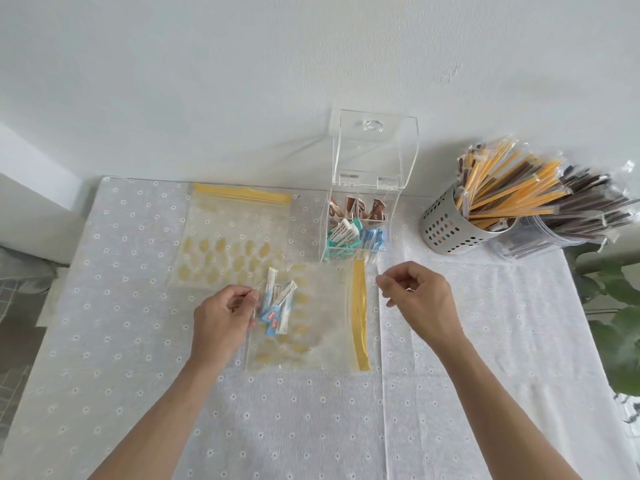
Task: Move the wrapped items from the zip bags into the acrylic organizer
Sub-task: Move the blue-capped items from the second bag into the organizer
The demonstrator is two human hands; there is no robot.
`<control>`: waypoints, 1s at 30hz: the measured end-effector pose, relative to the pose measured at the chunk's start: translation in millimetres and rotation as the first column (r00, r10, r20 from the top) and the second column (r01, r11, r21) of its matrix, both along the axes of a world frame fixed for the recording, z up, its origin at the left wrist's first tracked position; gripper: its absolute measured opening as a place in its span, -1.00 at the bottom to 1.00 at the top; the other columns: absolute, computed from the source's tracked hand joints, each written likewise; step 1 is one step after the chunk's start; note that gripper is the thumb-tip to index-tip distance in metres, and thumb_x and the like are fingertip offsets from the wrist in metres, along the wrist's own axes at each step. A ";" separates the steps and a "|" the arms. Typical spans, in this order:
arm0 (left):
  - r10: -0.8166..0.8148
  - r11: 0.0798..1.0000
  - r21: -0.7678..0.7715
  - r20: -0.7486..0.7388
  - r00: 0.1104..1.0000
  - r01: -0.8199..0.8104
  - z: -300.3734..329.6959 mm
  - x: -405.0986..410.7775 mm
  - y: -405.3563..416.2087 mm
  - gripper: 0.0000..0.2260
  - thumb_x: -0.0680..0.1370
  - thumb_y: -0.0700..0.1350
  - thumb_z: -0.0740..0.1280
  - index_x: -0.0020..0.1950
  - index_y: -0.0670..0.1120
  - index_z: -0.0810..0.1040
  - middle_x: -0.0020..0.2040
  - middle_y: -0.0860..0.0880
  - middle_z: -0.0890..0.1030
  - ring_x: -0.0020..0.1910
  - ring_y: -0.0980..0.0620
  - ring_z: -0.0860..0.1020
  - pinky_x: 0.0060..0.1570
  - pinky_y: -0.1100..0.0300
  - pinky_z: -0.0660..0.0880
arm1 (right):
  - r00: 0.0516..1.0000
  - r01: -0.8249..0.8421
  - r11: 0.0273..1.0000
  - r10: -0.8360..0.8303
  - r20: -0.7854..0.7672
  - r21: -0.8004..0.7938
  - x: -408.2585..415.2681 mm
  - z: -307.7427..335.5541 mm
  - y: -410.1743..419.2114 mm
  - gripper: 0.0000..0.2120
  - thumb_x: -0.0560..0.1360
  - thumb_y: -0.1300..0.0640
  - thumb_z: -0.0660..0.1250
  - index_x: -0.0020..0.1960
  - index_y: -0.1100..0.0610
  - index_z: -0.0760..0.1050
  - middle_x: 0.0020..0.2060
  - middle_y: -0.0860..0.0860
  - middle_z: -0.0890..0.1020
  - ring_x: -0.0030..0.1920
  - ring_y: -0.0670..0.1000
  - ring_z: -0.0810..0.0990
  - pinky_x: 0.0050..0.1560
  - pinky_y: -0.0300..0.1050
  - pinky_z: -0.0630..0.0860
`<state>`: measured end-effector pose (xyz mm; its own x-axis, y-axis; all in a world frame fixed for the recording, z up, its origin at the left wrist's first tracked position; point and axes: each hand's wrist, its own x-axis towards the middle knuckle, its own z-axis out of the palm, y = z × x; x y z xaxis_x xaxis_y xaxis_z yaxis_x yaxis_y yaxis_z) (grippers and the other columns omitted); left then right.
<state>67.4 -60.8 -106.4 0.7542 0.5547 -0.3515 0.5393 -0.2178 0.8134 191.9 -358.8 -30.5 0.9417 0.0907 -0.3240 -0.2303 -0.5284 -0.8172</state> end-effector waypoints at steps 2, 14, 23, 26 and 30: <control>0.004 1.000 0.001 -0.002 1.000 -0.004 -0.4 0.2 0.2 -0.95 0.64 -0.11 0.49 0.00 0.00 0.75 -0.30 0.11 0.74 -0.43 0.15 0.67 -0.35 0.38 0.57 | 0.999 -0.022 0.999 0.023 -0.039 0.033 -8.9 -6.0 3.4 -0.91 0.55 0.11 0.53 -0.13 0.07 0.70 -0.28 0.02 0.74 -0.25 0.05 0.74 -0.25 -0.28 0.61; -0.007 1.000 -0.011 0.018 1.000 0.008 -3.1 -0.2 2.9 -0.94 0.63 -0.11 0.49 -0.01 -0.01 0.76 -0.29 0.06 0.76 -0.45 0.16 0.65 -0.31 0.30 0.61 | 0.800 -0.596 0.794 0.600 0.001 0.118 -21.2 -52.5 64.5 -0.65 0.58 0.48 0.37 0.35 0.33 0.60 0.03 -0.18 0.74 0.00 -0.22 0.73 0.04 -0.26 0.65; -0.018 1.000 -0.010 0.029 0.999 0.018 -4.9 -1.6 4.7 -0.94 0.64 -0.13 0.49 -0.01 -0.02 0.76 -0.27 0.05 0.77 -0.44 0.15 0.67 -0.31 0.30 0.62 | 0.609 -0.732 0.602 0.788 0.089 -0.318 -15.1 -61.3 104.0 -0.60 0.59 0.37 0.36 0.38 0.15 0.63 0.05 0.10 0.75 -0.04 0.15 0.72 0.08 -0.10 0.67; -0.020 1.000 -0.023 0.035 0.999 0.020 -5.7 -1.8 5.1 -0.93 0.64 -0.13 0.49 -0.02 0.00 0.75 -0.26 0.05 0.77 -0.45 0.14 0.66 -0.31 0.27 0.62 | 0.593 -0.732 0.582 0.800 0.089 -0.353 -12.4 -52.9 106.7 -0.69 0.58 0.22 0.41 0.32 0.12 0.66 0.08 0.11 0.77 0.04 0.18 0.75 0.11 0.10 0.68; -0.023 0.999 -0.033 0.038 0.999 0.024 -5.0 -1.8 5.2 -0.93 0.64 -0.14 0.49 -0.02 0.00 0.75 -0.25 0.06 0.77 -0.45 0.13 0.66 -0.32 0.31 0.61 | 0.550 -0.769 0.508 0.835 0.002 -0.389 -9.8 -44.4 106.5 -0.66 0.66 0.18 0.32 0.41 0.05 0.61 0.10 0.18 0.77 0.06 0.25 0.75 0.11 0.14 0.68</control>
<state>65.6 -55.5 -111.4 0.7800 0.5248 -0.3408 0.5033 -0.2023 0.8401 182.1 -252.3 -74.9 0.5541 0.7633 -0.3321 0.5454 -0.6343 -0.5479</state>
